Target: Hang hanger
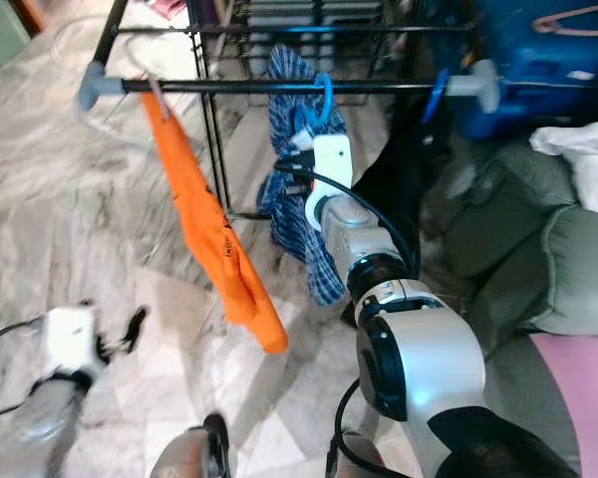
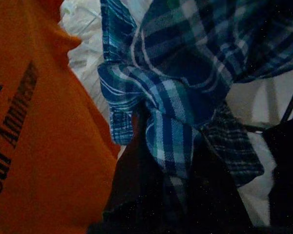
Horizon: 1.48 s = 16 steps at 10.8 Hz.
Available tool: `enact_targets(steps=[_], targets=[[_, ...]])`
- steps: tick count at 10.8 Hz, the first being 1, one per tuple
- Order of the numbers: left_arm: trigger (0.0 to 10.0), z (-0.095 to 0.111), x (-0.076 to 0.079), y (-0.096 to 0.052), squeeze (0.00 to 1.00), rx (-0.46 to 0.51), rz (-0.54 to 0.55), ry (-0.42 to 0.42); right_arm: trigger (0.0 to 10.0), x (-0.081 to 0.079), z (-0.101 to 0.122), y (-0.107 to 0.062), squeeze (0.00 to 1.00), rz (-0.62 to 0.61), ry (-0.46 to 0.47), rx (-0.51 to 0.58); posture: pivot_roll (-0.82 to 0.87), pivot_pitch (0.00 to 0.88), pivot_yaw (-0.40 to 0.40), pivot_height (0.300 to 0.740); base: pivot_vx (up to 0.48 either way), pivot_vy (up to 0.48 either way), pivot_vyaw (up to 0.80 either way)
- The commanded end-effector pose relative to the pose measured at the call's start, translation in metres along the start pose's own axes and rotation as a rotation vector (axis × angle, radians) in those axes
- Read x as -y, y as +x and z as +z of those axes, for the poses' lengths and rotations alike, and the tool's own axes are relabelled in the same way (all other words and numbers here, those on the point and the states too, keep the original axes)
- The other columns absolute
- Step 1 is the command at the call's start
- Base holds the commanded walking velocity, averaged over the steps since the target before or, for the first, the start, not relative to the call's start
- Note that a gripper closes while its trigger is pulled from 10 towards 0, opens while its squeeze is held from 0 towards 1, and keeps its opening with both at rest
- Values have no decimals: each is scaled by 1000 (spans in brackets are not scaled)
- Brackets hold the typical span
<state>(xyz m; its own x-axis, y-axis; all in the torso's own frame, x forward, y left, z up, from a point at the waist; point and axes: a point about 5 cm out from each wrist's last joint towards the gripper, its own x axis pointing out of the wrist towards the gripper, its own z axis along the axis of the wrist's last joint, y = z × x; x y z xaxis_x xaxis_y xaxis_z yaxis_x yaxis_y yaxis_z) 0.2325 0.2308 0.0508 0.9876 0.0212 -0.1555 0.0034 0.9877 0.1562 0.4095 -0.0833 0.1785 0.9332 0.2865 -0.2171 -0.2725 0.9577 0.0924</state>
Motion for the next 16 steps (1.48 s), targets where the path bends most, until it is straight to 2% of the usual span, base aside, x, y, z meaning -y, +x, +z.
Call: enact_targets(steps=[1,3,5,6,7,9,10,12,13,14,16], targets=[[10000,-4,-10,-8,0,-27,24,7,10000,-5,2,1,0,8,5,-8,126,347,43,740,0,0,0],[10000,-1,-17,-20,0,-41,53,19,10000,-1,-2,1,0,-6,9,-26,167,358,43,740,0,0,0],[10000,1,-18,-25,0,-46,64,18,10000,-1,7,1,0,-9,-15,-1,176,358,40,740,0,0,0],[10000,6,-15,-21,0,-39,58,-11,10000,-1,8,1,0,6,-38,8,163,346,38,740,0,0,0],[10000,7,-14,-17,0,-48,49,-21,10000,1,-1,0,0,13,-72,-1,145,332,39,740,0,0,0],[10000,4,-16,-4,0,-68,28,-42,10000,5,-30,-5,0,20,-100,-11,73,295,36,740,0,0,0],[10000,14,-14,16,0,-40,-7,-76,10000,8,-70,-16,0,12,-107,-28,11,261,33,740,0,0,0],[10000,24,-9,32,0,-8,-39,-88,10000,14,-95,-30,0,-45,-72,15,-71,218,32,740,0,0,0],[10000,30,-4,41,0,30,-64,-103,10000,22,-117,-56,0,-119,-67,72,-130,196,38,740,0,0,0],[10000,32,-1,44,0,42,-76,-113,10000,25,-119,-60,0,-126,-88,81,-151,186,40,740,0,0,0],[10000,37,7,54,0,77,-89,-150,10000,43,-115,-85,0,-213,-141,136,-215,159,59,740,0,0,0]])
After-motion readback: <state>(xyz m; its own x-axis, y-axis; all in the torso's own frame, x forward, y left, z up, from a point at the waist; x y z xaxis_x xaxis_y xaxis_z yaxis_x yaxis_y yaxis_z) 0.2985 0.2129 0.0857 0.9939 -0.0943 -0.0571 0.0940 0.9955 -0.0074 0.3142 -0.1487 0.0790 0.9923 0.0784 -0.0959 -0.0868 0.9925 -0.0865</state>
